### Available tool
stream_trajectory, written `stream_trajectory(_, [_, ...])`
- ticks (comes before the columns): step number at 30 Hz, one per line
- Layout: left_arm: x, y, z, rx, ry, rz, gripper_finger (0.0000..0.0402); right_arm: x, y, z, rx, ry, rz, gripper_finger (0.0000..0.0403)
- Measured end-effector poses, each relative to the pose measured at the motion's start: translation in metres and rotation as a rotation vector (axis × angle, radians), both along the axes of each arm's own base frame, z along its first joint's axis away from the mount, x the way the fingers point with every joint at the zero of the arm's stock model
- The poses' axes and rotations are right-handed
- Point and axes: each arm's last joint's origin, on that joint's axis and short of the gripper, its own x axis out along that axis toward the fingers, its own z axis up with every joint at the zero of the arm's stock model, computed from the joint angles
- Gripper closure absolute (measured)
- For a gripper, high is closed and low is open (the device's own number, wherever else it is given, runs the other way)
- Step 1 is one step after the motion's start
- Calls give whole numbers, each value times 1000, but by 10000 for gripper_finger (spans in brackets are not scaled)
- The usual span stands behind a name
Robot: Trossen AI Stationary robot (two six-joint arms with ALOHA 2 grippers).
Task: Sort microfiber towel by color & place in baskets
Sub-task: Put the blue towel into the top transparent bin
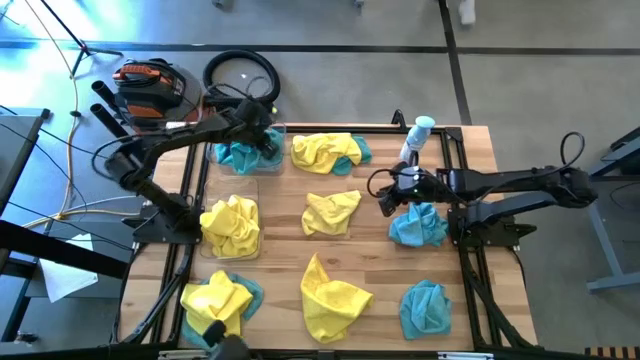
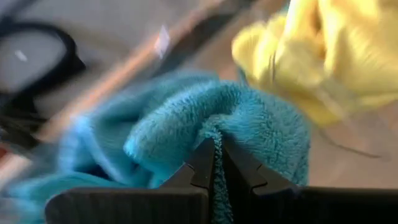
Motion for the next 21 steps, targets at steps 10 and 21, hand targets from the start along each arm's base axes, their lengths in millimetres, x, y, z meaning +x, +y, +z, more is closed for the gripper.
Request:
stream_trajectory(10, [18,6,-56,-258,-6,44,356,-9,2,11,-27,-45,61,328])
stream_trajectory(21, [15,6,6,-82,-108,90,276,-16,2,18,-76,-65,105,328])
